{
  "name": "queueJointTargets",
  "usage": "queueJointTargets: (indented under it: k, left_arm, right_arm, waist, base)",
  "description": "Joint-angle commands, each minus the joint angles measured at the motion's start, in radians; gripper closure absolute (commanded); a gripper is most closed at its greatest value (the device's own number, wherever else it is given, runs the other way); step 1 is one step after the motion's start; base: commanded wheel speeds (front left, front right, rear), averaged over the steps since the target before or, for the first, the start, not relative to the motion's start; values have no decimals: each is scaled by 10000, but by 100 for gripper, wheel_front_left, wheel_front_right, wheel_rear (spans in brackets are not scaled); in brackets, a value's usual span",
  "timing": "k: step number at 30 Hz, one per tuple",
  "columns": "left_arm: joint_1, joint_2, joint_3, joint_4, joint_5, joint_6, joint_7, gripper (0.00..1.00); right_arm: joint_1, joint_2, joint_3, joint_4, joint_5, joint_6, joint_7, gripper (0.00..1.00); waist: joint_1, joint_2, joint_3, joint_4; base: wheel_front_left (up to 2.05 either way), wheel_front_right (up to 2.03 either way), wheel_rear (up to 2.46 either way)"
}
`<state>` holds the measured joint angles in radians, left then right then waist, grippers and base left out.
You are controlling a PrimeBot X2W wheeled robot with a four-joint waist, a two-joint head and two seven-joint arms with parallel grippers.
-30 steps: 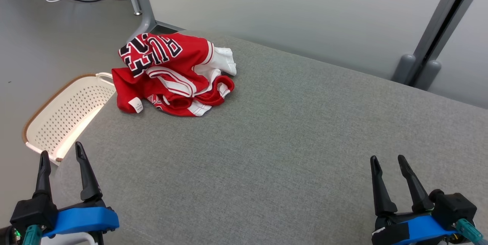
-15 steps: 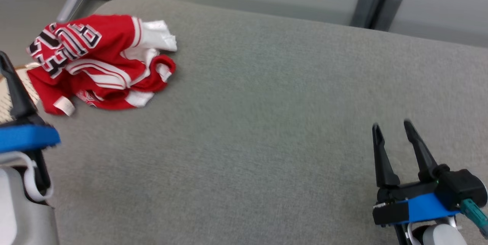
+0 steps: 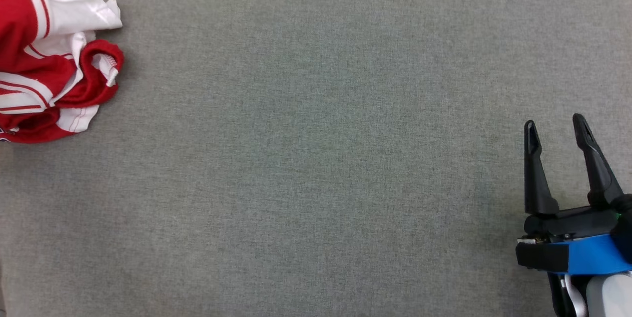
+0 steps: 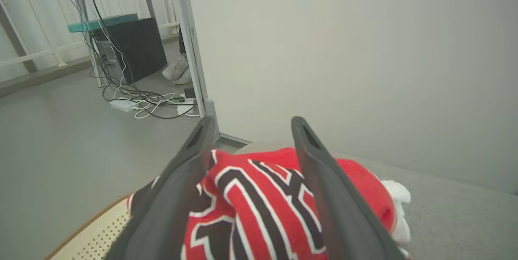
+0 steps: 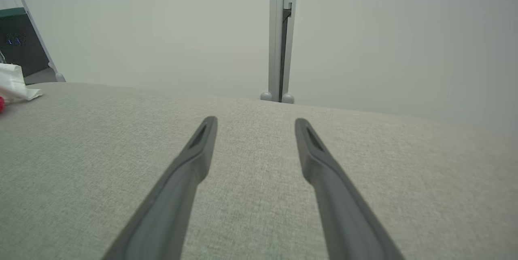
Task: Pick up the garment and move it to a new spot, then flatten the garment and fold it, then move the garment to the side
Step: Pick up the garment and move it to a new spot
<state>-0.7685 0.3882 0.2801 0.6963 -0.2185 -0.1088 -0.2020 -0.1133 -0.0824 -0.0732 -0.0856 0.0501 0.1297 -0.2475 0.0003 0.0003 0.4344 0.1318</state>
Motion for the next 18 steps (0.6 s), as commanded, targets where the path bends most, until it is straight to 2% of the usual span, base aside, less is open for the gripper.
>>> queueJointTargets:
  k: [1, 9, 13, 17, 18]
  left_arm:
    - [-276, 124, -107, 497, -30, -59, 274, 0]
    - [-784, 213, -450, 3149, -252, -136, 1562, 0]
    - [-983, 205, -548, 3904, -379, -164, 1940, 0]
    - [-1179, 143, -707, 4699, -512, -204, 2894, 0]
    - [-1222, 156, -765, 4781, -543, -213, 2974, 100]
  right_arm:
    - [-30, -73, -48, -137, 16, 19, 21, 0]
    - [94, -41, -141, -303, 25, 19, 4, 0]
    - [97, -14, -140, -248, 54, 19, 0, 0]
    - [79, 22, -54, -180, 81, 19, 21, 0]
    - [62, 36, -28, -161, 84, 19, 19, 0]
  waist:
    - [-3, -3, 149, -32]
    - [-3, -3, 351, -169]
    - [-3, -3, 300, -182]
    - [-3, -3, 222, -209]
    - [-3, -3, 200, -222]
  base:
    - [0, 0, 0]
    - [0, 0, 0]
    - [0, 0, 0]
    - [0, 0, 0]
    - [0, 0, 0]
